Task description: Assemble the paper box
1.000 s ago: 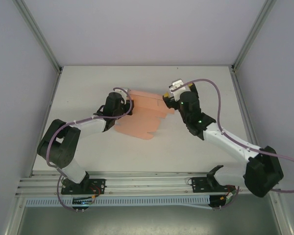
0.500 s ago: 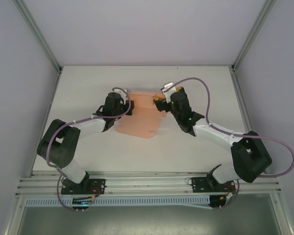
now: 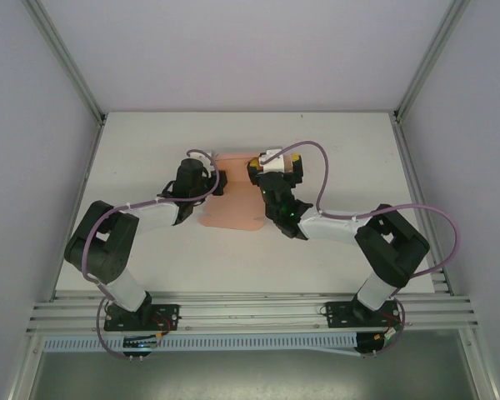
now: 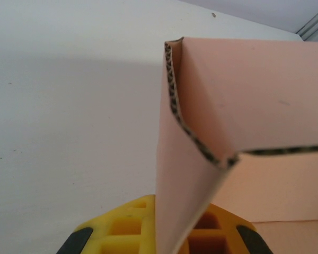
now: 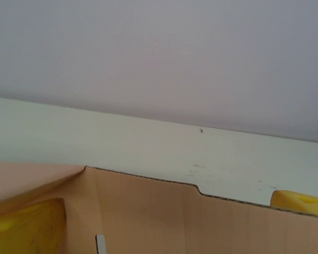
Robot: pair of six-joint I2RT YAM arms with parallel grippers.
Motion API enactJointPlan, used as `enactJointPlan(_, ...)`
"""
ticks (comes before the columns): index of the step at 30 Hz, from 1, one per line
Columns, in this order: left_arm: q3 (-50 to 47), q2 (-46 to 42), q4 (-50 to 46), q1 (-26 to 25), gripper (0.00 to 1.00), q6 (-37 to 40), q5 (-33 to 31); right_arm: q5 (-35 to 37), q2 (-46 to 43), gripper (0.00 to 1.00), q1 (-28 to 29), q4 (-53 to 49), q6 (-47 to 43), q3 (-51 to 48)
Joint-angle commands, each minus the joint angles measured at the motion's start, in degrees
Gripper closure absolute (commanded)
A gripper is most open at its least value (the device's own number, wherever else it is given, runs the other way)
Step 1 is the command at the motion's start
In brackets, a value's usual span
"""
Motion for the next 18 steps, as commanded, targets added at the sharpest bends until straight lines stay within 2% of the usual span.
enactJointPlan(1,0.3,-0.7,3.0,-1.6,1.00,-1.0,4.0,5.8,-3.0,0.01,-0.1,2.6,6.2,-0.9)
enactJointPlan(5,1.2,-1.1,0.0,-1.6,1.00,-0.5,0.6,4.9,-9.4,0.01,-0.1,-6.6,8.1,-3.2)
enactJointPlan(9,1.3,-1.6,-0.6,-1.6,1.00,0.9,-0.1,-0.6,-17.3,0.01,-1.5,-20.9,10.0,-6.6)
enactJointPlan(11,1.6,-1.6,-0.9,-1.6,1.00,0.7,-0.7,-2.0,-21.0,0.01,-3.3,-28.4,14.5,-8.8)
enactJointPlan(13,2.1,-1.4,-1.4,-1.6,1.00,1.2,-0.8,-7.3,-24.7,0.01,-5.8,-35.5,19.2,-10.5)
enactJointPlan(18,3.1,-0.5,-2.0,-1.6,1.00,1.8,-0.1,-16.1,-30.8,0.01,-9.2,-37.1,23.4,-16.8)
